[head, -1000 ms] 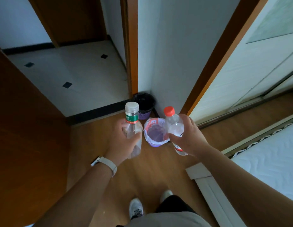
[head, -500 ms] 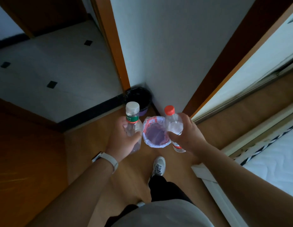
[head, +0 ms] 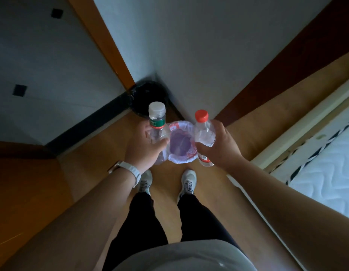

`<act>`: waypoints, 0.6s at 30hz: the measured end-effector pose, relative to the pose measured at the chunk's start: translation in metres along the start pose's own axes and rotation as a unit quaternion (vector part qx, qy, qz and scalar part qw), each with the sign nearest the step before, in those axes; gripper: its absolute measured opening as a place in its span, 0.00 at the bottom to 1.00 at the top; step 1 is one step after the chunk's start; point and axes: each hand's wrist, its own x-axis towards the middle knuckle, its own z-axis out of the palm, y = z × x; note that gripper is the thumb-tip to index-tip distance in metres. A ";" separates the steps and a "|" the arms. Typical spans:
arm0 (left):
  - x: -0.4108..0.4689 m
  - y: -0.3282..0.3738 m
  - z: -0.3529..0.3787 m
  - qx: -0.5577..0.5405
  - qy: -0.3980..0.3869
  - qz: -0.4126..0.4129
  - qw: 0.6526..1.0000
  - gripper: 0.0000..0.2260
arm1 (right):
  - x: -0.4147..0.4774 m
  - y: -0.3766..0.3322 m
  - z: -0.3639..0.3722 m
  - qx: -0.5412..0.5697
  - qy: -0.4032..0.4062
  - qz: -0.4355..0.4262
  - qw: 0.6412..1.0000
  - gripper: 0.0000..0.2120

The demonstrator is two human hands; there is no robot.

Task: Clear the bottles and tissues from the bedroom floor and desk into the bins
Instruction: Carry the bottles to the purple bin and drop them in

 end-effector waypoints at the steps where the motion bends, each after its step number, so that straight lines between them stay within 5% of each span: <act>1: 0.008 -0.006 0.002 0.006 -0.006 0.001 1.000 0.23 | 0.005 0.003 0.008 0.005 0.003 0.011 1.000 0.30; 11: 0.105 -0.102 0.053 0.059 -0.056 0.011 0.997 0.17 | 0.076 0.060 0.108 0.016 0.031 0.068 0.997 0.35; 18: 0.176 -0.205 0.138 0.067 -0.099 -0.005 0.993 0.21 | 0.135 0.145 0.210 0.046 0.046 0.113 0.991 0.34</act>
